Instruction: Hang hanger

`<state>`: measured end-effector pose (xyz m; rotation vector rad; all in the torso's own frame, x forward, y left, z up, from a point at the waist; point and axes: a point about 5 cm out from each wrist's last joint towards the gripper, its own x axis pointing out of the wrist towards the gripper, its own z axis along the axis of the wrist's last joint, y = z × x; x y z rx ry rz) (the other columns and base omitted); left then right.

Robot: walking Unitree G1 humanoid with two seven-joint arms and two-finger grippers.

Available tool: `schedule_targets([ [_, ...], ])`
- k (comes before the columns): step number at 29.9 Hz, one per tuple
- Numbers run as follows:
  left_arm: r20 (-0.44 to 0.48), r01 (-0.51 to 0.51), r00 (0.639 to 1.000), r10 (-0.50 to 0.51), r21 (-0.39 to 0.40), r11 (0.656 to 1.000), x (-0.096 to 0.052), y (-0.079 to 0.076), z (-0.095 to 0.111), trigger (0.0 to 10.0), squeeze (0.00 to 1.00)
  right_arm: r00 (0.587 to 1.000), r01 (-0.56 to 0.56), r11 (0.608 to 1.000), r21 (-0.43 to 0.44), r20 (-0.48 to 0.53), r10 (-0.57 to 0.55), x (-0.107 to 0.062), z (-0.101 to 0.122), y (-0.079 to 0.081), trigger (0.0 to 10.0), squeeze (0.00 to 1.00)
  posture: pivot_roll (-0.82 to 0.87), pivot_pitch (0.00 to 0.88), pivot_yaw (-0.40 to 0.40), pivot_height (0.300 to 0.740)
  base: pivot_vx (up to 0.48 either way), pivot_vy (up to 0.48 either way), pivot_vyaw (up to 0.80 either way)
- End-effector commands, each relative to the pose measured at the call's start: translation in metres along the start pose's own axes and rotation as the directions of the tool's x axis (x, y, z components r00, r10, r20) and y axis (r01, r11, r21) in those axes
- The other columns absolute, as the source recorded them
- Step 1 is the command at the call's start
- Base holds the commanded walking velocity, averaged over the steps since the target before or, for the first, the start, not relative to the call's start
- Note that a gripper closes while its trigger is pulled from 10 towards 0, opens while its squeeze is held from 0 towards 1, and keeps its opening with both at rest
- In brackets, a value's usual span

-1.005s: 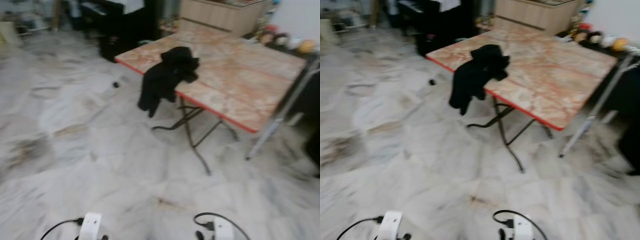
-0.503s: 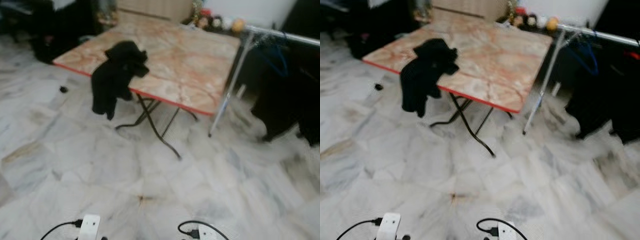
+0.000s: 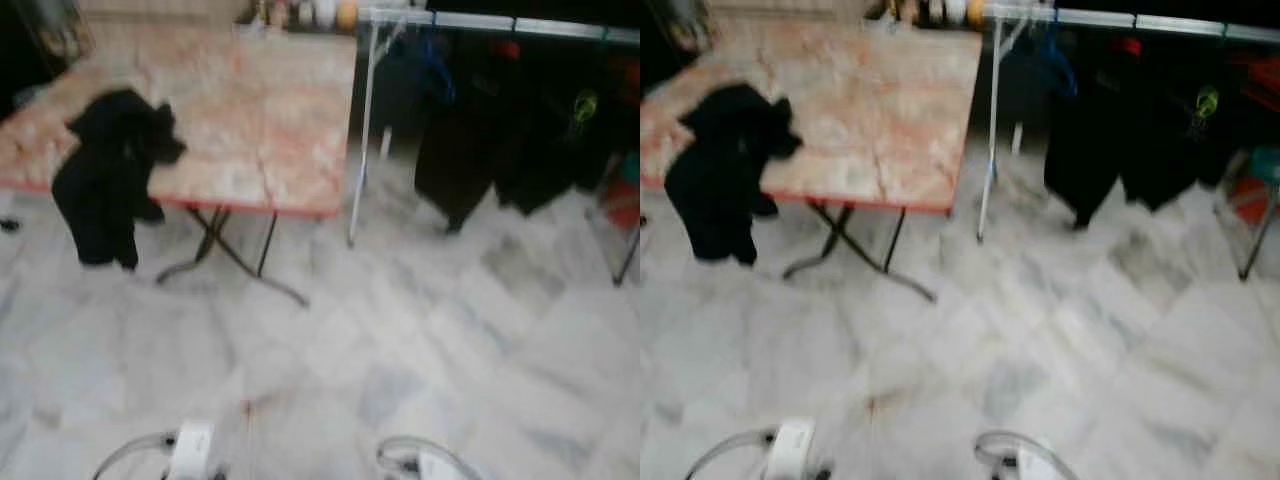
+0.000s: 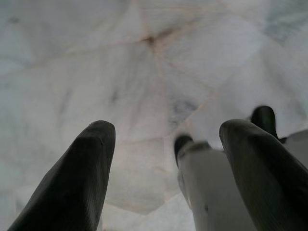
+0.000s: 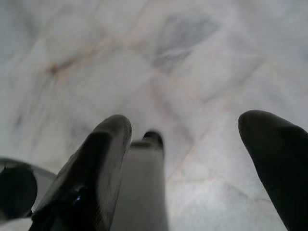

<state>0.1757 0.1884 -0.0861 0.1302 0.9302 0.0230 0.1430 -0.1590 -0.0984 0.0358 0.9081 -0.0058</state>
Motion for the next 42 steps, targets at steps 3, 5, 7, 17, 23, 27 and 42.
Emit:
schedule_targets([
  [3,-0.044,0.016,0.999,-0.015,0.025,1.0,-0.002,-0.001,-0.011,10.0,0.0,1.0,0.018,0.999,0.03,-0.002,-0.018,-0.002,-0.006,-0.001,10.0,0.0,-0.06,0.052,0.028,0.74,0.0,0.0,-0.78],
  [5,-0.037,0.021,0.999,-0.02,0.035,0.999,-0.001,-0.001,-0.007,10.0,0.0,1.0,0.027,0.999,0.047,0.011,-0.028,-0.002,-0.004,-0.002,10.0,0.0,-0.06,0.049,0.032,0.74,0.0,0.0,-0.78],
  [7,-0.021,0.01,1.0,-0.009,0.03,1.0,0.0,0.004,-0.002,10.0,0.0,1.0,0.019,0.998,0.052,0.011,-0.02,-0.002,-0.004,0.003,10.0,0.0,-0.05,0.045,0.031,0.74,0.0,0.0,-0.78],
  [17,0.003,-0.053,0.999,0.053,-0.02,0.998,0.001,0.022,0.008,10.0,0.0,0.999,-0.048,0.999,-0.008,-0.01,0.048,0.001,0.001,0.012,10.0,0.0,0.01,0.007,-0.008,0.74,0.0,0.0,-0.41],
  [23,0.011,-0.066,0.998,0.067,-0.063,0.996,0.001,0.022,0.009,10.0,0.0,0.999,-0.036,0.999,0.009,0.001,0.036,0.001,0.001,0.014,10.0,0.0,0.02,0.009,-0.028,0.74,0.0,0.0,0.0],
  [27,0.009,-0.068,0.998,0.068,-0.071,0.995,0.001,0.022,0.008,10.0,0.0,0.999,-0.05,0.999,-0.003,-0.005,0.049,-0.001,-0.004,0.014,10.0,0.0,0.01,0.009,-0.03,0.74,0.0,0.0,0.0],
  [42,0.005,-0.063,0.998,0.063,-0.05,0.997,0.0,0.017,0.003,10.0,0.0,0.999,-0.038,0.999,-0.004,-0.031,0.038,-0.003,-0.01,0.01,10.0,0.0,0.0,0.0,-0.033,0.74,0.0,-0.335,0.0],
])
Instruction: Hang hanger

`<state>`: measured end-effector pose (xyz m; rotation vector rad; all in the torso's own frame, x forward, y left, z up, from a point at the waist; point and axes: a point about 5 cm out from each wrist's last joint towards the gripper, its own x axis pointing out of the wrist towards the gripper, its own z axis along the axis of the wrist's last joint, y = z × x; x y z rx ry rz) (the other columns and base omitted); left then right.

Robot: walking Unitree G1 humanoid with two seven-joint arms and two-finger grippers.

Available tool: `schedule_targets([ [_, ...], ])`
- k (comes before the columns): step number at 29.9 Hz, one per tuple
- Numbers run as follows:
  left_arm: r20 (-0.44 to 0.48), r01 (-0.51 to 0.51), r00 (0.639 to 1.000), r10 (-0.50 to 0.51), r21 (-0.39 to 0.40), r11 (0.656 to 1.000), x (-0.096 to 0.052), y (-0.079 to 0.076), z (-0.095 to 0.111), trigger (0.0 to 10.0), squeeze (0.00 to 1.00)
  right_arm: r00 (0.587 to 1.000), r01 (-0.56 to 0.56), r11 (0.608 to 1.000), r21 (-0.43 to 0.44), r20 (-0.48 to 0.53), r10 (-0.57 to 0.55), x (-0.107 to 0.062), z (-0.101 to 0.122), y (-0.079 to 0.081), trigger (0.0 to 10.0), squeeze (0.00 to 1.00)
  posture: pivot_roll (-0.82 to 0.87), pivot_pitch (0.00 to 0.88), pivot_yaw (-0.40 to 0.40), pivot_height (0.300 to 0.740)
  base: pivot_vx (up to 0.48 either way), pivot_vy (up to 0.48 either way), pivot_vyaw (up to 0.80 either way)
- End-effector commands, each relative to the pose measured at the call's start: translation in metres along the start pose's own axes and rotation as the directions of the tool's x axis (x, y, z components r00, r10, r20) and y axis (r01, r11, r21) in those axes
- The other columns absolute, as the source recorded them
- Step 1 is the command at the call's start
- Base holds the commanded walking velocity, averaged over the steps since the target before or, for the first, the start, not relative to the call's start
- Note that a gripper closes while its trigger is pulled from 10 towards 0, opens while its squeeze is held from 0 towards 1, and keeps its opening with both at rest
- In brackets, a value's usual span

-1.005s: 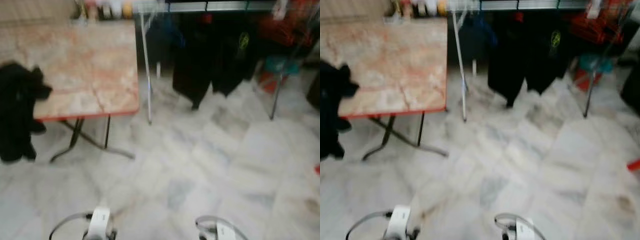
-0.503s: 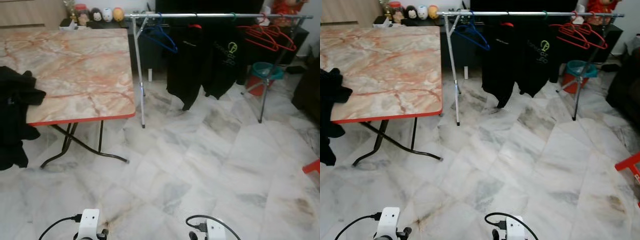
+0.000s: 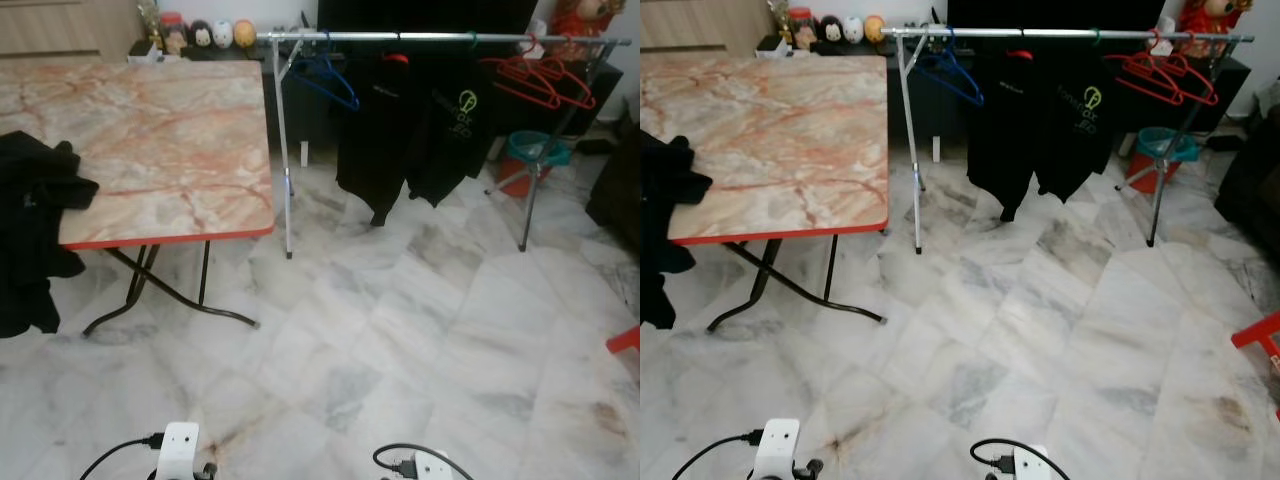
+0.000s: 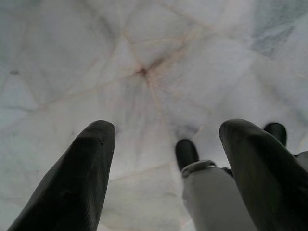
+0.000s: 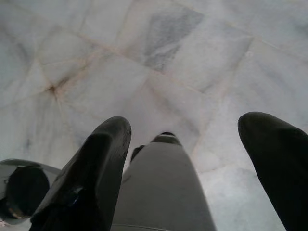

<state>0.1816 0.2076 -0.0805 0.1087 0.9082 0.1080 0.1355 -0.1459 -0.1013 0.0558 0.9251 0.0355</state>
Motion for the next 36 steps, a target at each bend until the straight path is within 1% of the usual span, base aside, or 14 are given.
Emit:
schedule_targets([
  [1,-0.009,0.002,1.0,-0.002,0.007,1.0,-0.0008,-0.0025,-0.0037,10.0,0.0,1.0,0.005,1.0,-0.004,-0.012,-0.005,-0.0004,-0.0017,-0.0024,10.0,0.0,0.0,0.0,-0.032,0.74,0.0,-0.454,0.0],
  [11,-0.01,0.004,1.0,-0.004,0.026,1.0,-0.0008,-0.0002,-0.0036,10.0,0.0,1.0,-0.003,1.0,-0.003,-0.009,0.003,-0.0005,-0.0021,0.0004,10.0,0.0,0.0,0.0,-0.02,0.74,0.0,-0.413,0.0],
  [19,0.006,0.01,1.0,-0.01,0.034,0.999,0.0005,-0.0018,0.0023,10.0,0.0,1.0,-0.002,1.0,0.002,-0.013,0.002,-0.0005,-0.0027,0.0011,10.0,0.0,0.0,0.0,-0.021,0.74,0.0,-0.405,0.0],
  [28,0.003,0.012,1.0,-0.012,0.035,0.999,0.0,-0.0015,0.0004,10.0,0.0,1.0,-0.004,1.0,-0.003,-0.013,0.004,-0.0011,-0.0039,0.0007,10.0,0.0,-0.01,0.0,-0.012,0.74,0.0,-0.365,0.0],
  [34,0.0,0.027,1.0,-0.027,0.049,0.998,-0.0002,-0.001,-0.0004,10.0,0.0,1.0,-0.001,1.0,0.002,-0.016,0.001,-0.0017,-0.0056,0.0017,10.0,0.0,-0.02,0.0,-0.006,0.74,0.0,-0.046,0.0],
  [36,0.009,0.029,1.0,-0.03,0.034,0.999,0.0003,-0.0012,0.0022,10.0,0.0,1.0,0.001,1.0,0.007,-0.015,-0.001,-0.0016,-0.0056,0.0022,10.0,0.0,-0.01,0.0,-0.006,0.74,0.0,0.0,0.0],
])
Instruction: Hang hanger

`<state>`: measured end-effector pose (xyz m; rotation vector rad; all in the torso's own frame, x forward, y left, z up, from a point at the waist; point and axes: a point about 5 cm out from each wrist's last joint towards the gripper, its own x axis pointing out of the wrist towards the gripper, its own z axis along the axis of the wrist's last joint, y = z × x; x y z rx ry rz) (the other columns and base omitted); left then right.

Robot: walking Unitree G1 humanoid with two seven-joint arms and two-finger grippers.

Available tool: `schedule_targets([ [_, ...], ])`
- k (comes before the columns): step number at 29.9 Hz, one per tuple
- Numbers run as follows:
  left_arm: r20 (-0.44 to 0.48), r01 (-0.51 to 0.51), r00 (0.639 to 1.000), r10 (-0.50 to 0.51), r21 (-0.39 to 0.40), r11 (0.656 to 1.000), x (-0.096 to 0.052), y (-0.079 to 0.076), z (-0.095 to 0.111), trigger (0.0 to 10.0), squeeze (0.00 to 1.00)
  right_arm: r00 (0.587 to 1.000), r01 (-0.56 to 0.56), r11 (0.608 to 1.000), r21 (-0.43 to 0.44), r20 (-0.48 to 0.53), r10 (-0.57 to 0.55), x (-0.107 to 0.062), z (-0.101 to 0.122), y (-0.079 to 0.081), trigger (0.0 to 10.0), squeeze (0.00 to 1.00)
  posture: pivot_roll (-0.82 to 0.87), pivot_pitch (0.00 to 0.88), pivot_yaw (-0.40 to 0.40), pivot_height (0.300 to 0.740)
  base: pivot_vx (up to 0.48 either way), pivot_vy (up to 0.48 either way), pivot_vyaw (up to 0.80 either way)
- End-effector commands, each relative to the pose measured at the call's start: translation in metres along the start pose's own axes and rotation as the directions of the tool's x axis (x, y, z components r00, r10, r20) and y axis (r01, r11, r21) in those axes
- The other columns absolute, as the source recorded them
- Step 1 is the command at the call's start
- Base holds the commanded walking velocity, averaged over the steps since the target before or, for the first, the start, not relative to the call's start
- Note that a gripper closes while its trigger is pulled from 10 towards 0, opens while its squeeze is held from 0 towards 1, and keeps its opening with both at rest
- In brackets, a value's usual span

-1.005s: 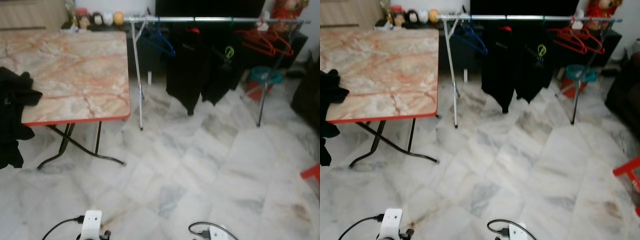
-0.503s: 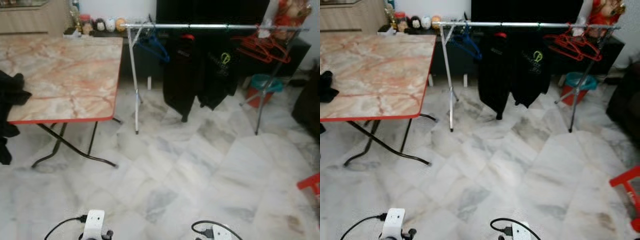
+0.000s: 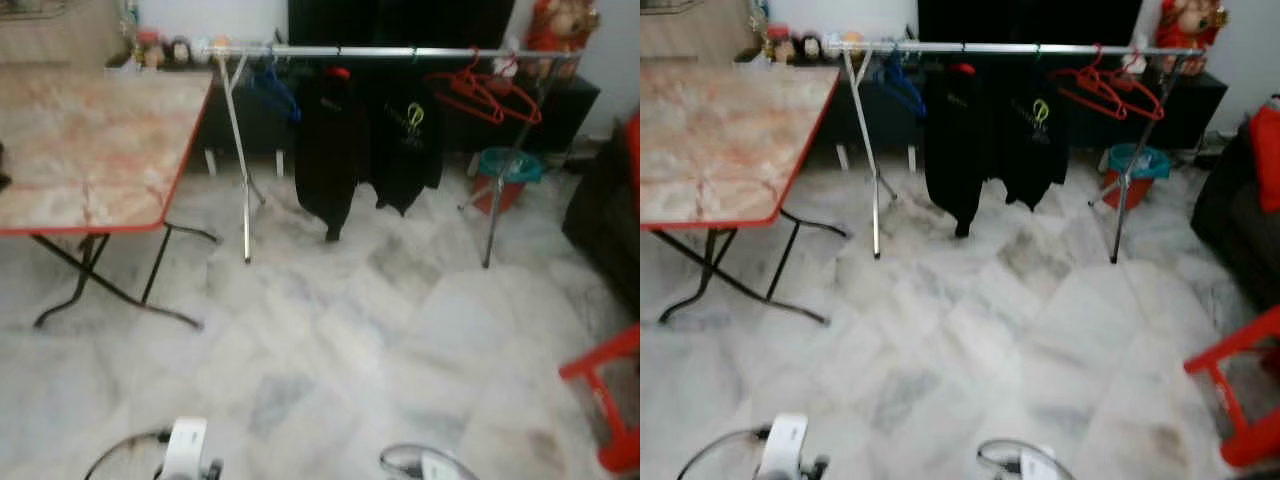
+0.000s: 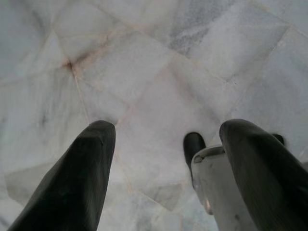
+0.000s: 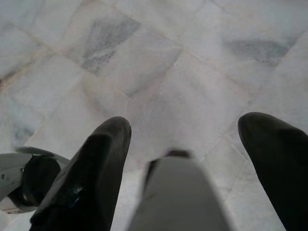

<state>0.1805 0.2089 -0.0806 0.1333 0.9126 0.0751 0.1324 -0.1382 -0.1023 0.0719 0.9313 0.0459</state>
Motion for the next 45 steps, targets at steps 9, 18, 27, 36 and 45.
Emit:
schedule_targets([
  [9,0.019,0.015,1.0,-0.015,-0.018,1.0,0.001,-0.0029,0.0051,10.0,0.0,1.0,0.014,1.0,0.005,-0.004,-0.014,-0.0008,-0.0014,-0.005,10.0,0.0,0.0,0.005,-0.011,0.74,0.0,0.0,0.0],
  [18,0.015,0.013,1.0,-0.012,-0.04,0.999,0.0011,-0.0046,0.0051,10.0,0.0,1.0,0.026,1.0,0.013,-0.008,-0.026,-0.0003,-0.0002,-0.0072,10.0,0.0,0.0,0.024,-0.017,0.74,0.262,0.0,-0.32],
  [27,0.01,0.01,1.0,-0.009,-0.055,0.998,0.001,-0.0042,0.0039,10.0,0.0,1.0,0.021,1.0,0.001,0.0,-0.021,-0.0001,0.0013,-0.0076,10.0,0.0,0.0,0.034,-0.02,0.74,0.285,0.0,-0.05],
  [36,0.005,0.008,1.0,-0.008,-0.061,0.998,0.0007,-0.0038,0.0025,10.0,0.0,1.0,0.019,1.0,-0.005,-0.003,-0.019,-0.0002,0.001,-0.0079,10.0,0.0,0.0,0.034,-0.023,0.74,0.312,0.0,0.0],
  [45,0.003,0.009,1.0,-0.009,-0.063,0.998,0.0007,-0.0042,0.0022,10.0,0.0,1.0,0.012,0.998,-0.057,0.009,-0.012,0.0002,0.0032,-0.0075,10.0,0.0,0.0,0.03,-0.023,0.74,0.319,0.0,0.23],
])
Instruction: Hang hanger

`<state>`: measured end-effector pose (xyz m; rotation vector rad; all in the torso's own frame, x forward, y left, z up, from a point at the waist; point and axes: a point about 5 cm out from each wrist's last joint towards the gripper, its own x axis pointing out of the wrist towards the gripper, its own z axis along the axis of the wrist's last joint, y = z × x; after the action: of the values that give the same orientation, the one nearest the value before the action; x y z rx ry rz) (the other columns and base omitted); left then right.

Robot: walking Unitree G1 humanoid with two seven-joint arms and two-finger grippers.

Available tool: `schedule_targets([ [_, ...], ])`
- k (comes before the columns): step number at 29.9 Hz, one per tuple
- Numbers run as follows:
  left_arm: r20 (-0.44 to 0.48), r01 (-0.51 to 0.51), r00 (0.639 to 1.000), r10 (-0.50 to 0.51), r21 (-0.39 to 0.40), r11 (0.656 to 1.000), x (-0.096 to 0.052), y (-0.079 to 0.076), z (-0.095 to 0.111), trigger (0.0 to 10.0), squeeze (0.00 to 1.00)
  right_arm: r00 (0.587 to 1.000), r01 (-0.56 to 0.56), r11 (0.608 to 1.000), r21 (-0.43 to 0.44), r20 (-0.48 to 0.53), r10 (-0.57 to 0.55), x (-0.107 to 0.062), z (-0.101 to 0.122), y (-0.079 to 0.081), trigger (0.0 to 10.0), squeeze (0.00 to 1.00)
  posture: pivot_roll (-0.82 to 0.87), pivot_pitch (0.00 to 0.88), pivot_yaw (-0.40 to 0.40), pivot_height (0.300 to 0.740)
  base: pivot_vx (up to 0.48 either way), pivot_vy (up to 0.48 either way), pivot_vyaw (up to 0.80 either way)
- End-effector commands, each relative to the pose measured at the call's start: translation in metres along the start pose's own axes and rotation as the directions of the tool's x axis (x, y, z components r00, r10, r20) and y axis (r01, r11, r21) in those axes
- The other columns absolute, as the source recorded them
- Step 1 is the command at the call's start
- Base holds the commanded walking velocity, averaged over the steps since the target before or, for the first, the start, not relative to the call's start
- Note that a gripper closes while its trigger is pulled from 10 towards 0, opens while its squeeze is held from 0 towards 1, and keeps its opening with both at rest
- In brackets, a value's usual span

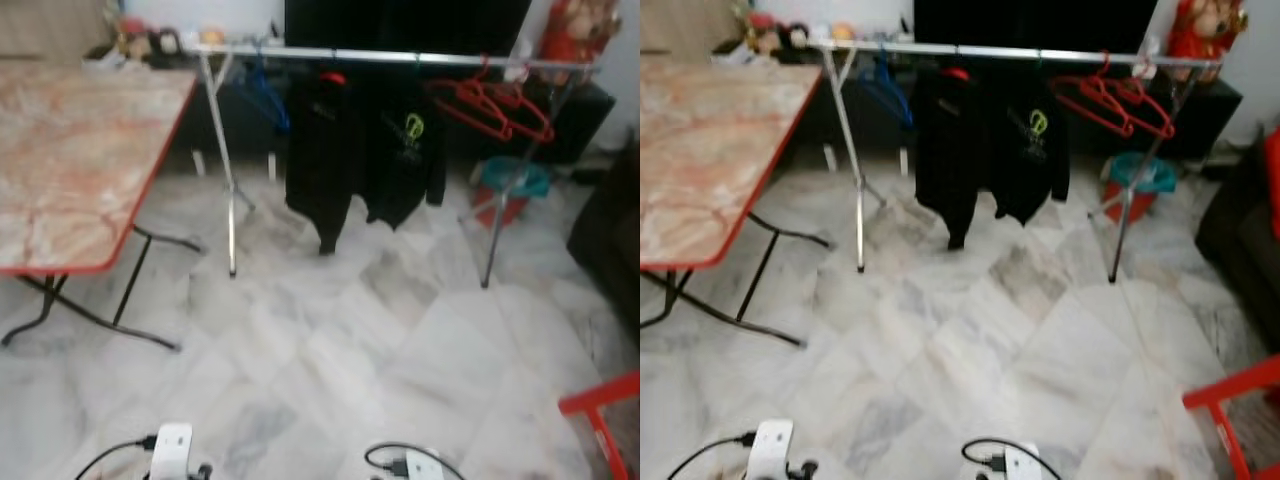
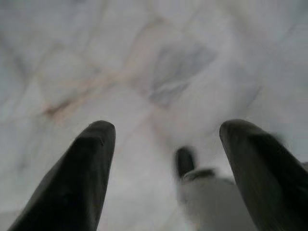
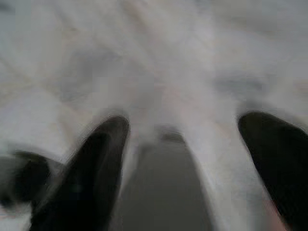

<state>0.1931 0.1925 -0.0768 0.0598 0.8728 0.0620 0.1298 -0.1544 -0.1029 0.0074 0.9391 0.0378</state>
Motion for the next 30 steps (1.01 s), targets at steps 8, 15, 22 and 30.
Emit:
schedule_targets([
  [8,-0.038,-0.027,0.999,0.027,0.003,1.0,-0.0031,0.0113,-0.0115,10.0,0.0,1.0,-0.018,0.999,0.042,0.01,0.017,0.0016,0.0033,0.0092,10.0,0.0,0.0,0.015,-0.019,0.74,0.324,0.0,0.3],
  [15,-0.038,-0.022,0.999,0.023,0.013,1.0,-0.0031,0.0114,-0.0114,10.0,0.0,1.0,-0.021,0.999,0.036,0.014,0.02,0.0014,0.0032,0.0096,10.0,0.0,-0.01,0.0,-0.013,0.74,0.34,0.0,0.0],
  [22,-0.041,-0.013,0.999,0.014,0.03,0.999,-0.0029,0.0113,-0.011,10.0,0.0,1.0,-0.02,0.999,0.041,0.009,0.019,0.0011,0.0017,0.0111,10.0,0.0,-0.02,0.0,0.003,0.74,0.339,0.0,0.0],
  [30,-0.029,-0.01,1.0,0.011,0.043,0.999,-0.0012,0.0126,-0.0042,10.0,0.0,1.0,-0.018,0.998,0.054,0.013,0.017,0.0009,0.0015,0.0128,10.0,0.0,-0.02,0.0,0.014,0.74,0.338,0.0,0.0],
])
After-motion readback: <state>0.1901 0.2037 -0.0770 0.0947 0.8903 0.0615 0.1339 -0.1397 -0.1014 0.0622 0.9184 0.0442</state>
